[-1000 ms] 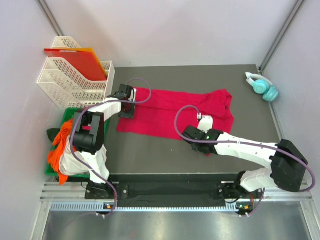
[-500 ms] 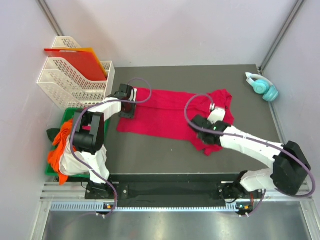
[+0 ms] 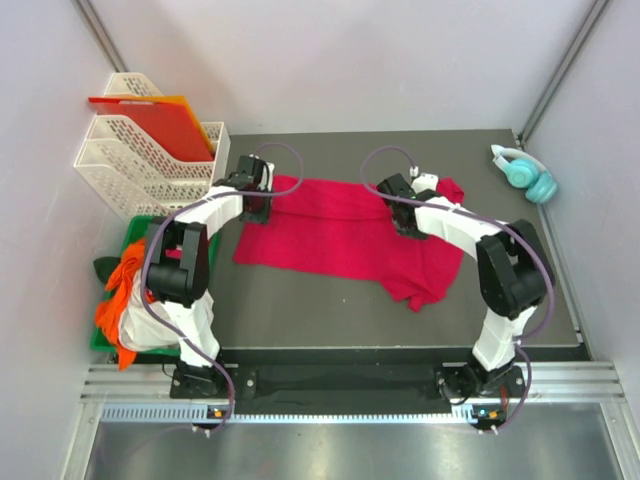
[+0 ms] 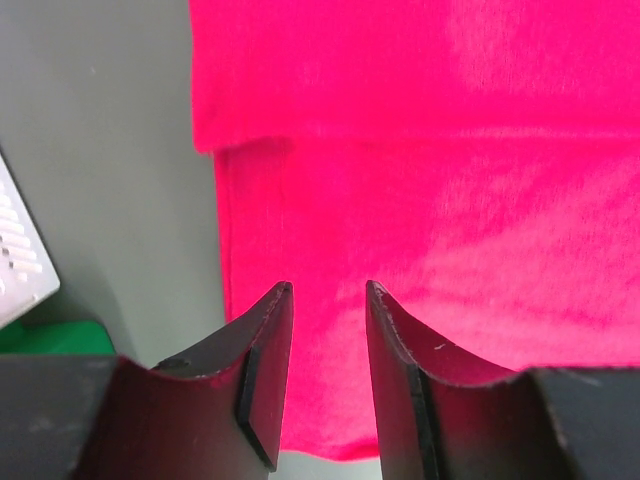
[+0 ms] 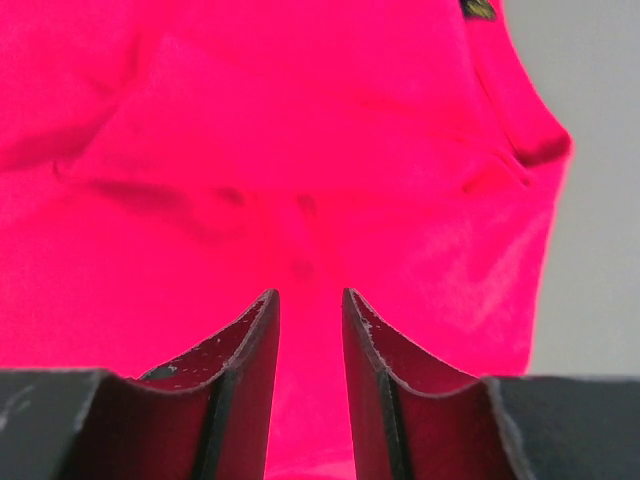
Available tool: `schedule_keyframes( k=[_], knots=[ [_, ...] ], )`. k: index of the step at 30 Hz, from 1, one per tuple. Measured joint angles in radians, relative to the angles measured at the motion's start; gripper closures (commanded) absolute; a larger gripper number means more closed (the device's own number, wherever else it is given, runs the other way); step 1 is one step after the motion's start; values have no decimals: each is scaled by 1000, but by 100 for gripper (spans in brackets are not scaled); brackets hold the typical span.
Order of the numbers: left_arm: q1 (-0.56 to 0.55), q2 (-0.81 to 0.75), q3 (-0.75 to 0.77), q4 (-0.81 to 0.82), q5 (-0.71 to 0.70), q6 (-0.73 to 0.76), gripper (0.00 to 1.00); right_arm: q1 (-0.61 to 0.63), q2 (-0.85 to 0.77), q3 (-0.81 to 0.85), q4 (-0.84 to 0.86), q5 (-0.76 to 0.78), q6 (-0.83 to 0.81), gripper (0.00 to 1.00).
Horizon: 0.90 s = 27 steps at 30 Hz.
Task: Fold and stack the t-shirts
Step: Fold the tshirt
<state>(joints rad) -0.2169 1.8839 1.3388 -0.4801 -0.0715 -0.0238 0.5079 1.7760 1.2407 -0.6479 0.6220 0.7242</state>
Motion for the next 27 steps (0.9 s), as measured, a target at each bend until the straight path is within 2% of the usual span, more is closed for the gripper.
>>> schedule_keyframes(
  k=[6,17,27],
  knots=[
    [0,64,31,-2,0,0,60,-52,142,127,4,-37,-49,69],
    [0,122,78,-18,1,1,62,-116,305,288,-12,-97,-93,70],
    [0,141,107,-37,0,4,62,-155,468,564,-137,-153,-148,70]
  ],
)
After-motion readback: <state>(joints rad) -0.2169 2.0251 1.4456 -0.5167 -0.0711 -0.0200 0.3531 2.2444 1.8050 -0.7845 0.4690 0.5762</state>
